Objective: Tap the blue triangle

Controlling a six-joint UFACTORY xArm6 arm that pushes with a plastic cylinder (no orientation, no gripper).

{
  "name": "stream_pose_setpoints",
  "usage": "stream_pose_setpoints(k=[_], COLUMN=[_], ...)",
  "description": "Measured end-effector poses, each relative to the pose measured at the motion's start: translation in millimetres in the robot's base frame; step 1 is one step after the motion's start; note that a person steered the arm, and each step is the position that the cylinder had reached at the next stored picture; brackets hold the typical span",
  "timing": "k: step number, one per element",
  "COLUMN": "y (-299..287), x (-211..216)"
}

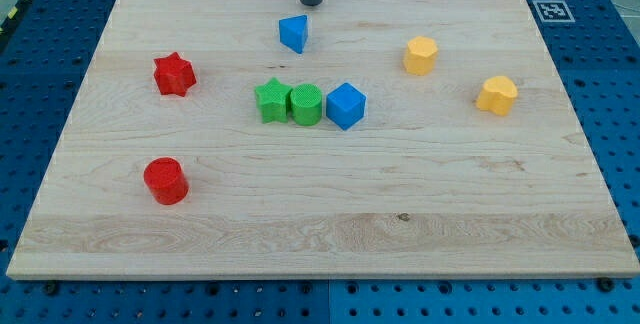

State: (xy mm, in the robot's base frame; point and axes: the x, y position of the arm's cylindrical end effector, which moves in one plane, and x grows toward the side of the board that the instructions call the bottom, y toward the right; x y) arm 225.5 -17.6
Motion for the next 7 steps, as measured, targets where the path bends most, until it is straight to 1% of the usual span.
stream_pose_setpoints(k=[1, 2, 4, 7], y=[-28, -39, -73, -73], x=[-4, -6, 19, 19])
